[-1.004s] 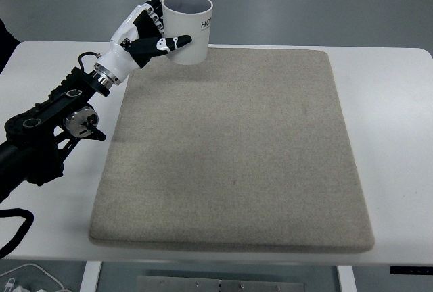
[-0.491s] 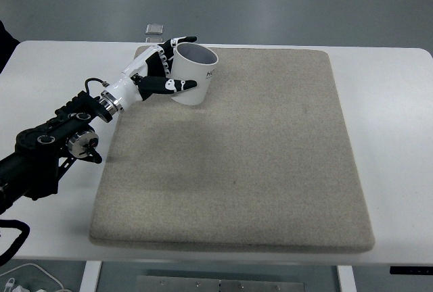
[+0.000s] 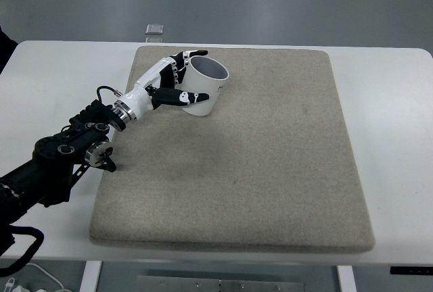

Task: Upright white cup

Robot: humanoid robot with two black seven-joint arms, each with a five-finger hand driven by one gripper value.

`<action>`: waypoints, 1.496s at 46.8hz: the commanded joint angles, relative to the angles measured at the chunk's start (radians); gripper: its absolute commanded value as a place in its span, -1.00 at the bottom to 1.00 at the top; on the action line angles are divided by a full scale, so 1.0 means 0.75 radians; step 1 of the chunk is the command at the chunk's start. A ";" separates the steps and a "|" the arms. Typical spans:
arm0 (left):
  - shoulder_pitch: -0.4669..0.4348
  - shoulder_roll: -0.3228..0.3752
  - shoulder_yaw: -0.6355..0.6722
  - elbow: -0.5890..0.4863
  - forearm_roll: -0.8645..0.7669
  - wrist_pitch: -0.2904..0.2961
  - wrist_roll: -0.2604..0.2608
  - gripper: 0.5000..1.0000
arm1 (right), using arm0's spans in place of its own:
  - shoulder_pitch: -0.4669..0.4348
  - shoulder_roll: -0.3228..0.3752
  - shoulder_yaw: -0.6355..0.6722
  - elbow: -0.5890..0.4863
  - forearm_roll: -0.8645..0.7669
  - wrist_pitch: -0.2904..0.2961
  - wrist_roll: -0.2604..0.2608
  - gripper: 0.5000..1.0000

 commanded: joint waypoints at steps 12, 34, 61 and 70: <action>-0.002 -0.070 -0.011 -0.002 -0.003 0.080 0.000 -0.40 | 0.000 0.000 0.000 0.000 0.000 0.000 0.000 0.72; 0.002 -0.068 -0.017 -0.004 -0.005 0.127 0.000 -0.04 | 0.000 0.000 0.000 0.000 0.000 0.002 0.000 0.72; 0.004 -0.066 -0.011 0.008 -0.091 0.127 0.000 0.98 | 0.000 0.000 -0.002 0.002 0.000 0.004 0.000 0.72; 0.004 -0.066 -0.011 0.008 -0.091 0.127 0.000 0.98 | 0.002 0.000 -0.004 0.004 -0.002 0.006 0.000 0.72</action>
